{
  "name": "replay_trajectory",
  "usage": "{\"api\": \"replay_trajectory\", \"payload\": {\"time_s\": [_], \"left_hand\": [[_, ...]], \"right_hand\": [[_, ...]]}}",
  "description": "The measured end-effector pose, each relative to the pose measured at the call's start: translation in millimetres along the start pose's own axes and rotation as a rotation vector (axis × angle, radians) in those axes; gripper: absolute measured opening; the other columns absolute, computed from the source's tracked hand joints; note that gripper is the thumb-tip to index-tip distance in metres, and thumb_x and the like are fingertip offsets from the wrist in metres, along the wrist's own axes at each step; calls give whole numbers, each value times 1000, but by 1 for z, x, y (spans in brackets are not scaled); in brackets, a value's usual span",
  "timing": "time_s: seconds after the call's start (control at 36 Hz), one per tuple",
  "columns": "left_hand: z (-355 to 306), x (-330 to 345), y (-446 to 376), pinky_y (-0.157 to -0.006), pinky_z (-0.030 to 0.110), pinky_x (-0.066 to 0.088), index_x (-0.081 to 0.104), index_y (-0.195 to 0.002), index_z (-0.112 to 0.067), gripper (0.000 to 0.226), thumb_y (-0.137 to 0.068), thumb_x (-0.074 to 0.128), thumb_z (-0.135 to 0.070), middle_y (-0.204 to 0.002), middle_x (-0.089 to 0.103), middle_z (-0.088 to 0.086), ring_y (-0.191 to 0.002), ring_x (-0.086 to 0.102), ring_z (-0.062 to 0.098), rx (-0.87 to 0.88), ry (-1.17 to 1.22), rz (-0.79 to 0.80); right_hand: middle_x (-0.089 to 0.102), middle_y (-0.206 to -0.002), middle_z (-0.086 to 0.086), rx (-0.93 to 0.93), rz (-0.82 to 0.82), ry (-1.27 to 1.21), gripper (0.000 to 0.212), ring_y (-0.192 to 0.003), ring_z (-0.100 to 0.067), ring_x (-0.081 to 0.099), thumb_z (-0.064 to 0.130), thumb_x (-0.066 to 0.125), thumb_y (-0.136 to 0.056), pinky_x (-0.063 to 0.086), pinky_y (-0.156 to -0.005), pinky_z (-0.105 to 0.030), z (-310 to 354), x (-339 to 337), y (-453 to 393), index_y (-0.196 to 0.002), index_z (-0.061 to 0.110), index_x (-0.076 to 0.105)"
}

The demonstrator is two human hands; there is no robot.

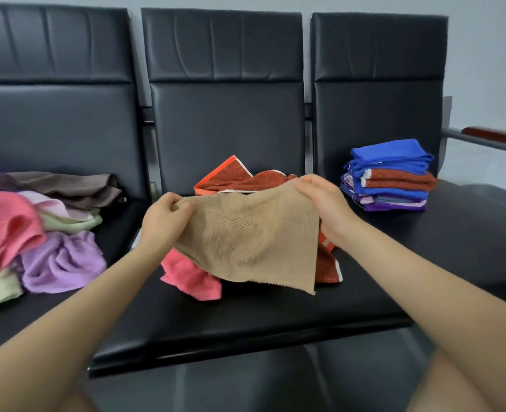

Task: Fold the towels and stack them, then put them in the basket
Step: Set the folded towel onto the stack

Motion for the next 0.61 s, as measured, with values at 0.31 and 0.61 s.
{"api": "replay_trajectory", "payload": {"time_s": [0.31,0.61], "left_hand": [[-14,-48,24,-66,24,38,57,-71,-19,21,-89,61,-30,-69,52,-10,-68,45,5,13,316,-80],[11,-32,68,-55,26,29,53,-67,-15,27,-69,46,-41,-67,44,0,-69,40,13,45,-2,333]], "right_hand": [[58,-90,-2,-109,83,-222,20,-89,-16,51,24,55,-95,39,-77,-30,26,-15,10,-76,23,62],[62,-78,8,-32,200,301,18,-82,-9,54,18,63,-88,40,-73,-27,-20,-29,22,-70,21,67]]}}
Point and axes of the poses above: each hand's wrist, its own y-axis away from the middle knuckle, its own x-axis out of the palm, z = x × y, the point moved 3 cm from there along -y, towards the middle knuckle
